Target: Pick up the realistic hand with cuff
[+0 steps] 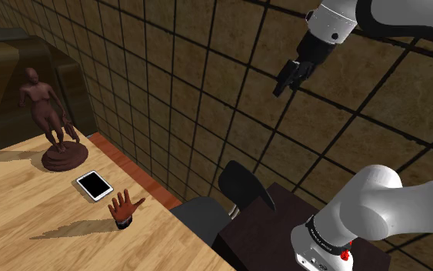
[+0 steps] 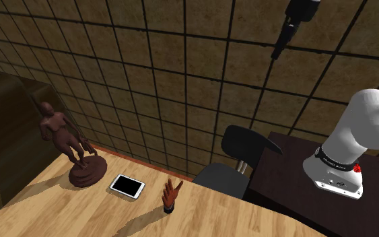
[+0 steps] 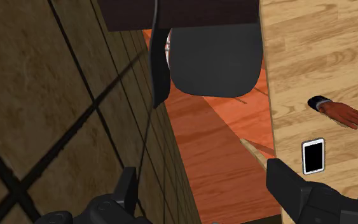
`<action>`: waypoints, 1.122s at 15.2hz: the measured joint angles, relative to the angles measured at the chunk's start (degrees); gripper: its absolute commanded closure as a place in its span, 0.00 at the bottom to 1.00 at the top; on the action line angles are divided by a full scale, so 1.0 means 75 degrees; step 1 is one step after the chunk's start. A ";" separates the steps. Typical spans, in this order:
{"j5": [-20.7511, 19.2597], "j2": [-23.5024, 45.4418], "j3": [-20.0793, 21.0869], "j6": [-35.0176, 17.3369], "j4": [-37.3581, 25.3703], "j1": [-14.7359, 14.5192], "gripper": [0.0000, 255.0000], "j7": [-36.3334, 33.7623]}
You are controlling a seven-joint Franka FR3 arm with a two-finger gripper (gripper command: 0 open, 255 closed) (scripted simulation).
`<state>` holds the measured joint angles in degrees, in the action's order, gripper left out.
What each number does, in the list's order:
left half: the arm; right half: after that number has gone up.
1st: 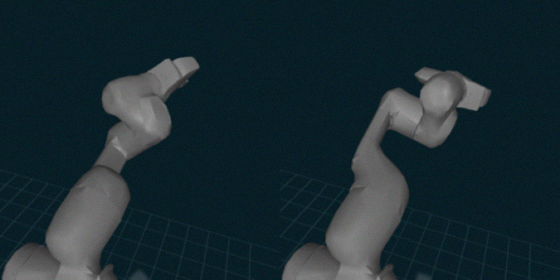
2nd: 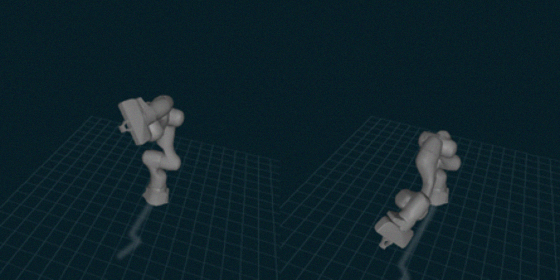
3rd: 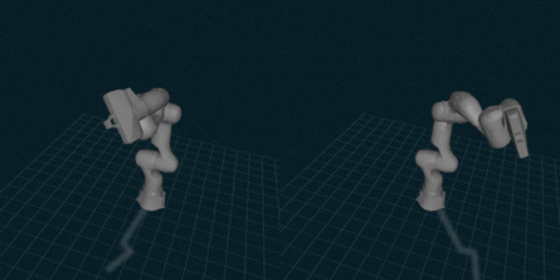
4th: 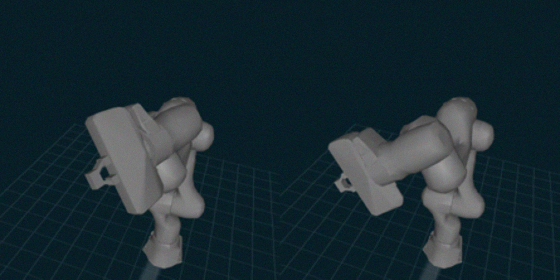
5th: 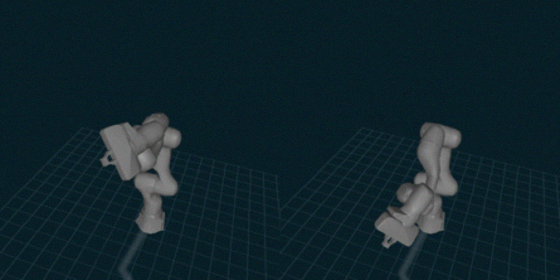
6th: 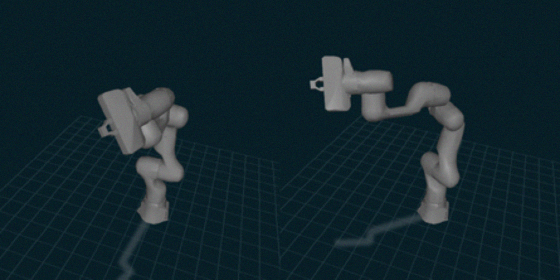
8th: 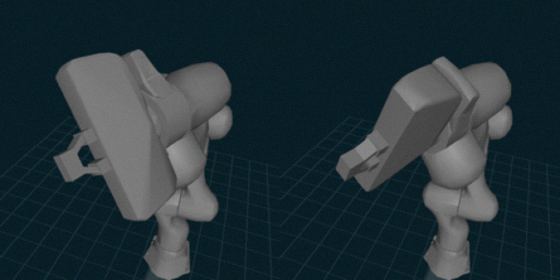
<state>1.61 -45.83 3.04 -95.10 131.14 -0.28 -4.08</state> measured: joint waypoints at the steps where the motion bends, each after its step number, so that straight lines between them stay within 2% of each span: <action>1: 0.0000 0.0000 0.0000 0.0000 0.0000 0.0000 0.00 0.0000; 3: 0.0031 0.0120 0.0052 -0.0249 0.0111 -0.0103 0.00 0.0118; 13: 0.0207 0.1763 0.0535 -0.2602 0.0653 -0.0871 0.00 0.1050; 17: 0.0220 0.2563 0.0742 -0.3432 0.0602 -0.1145 0.00 0.1437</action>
<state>3.26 -26.61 8.61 -120.84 135.66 -8.87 6.70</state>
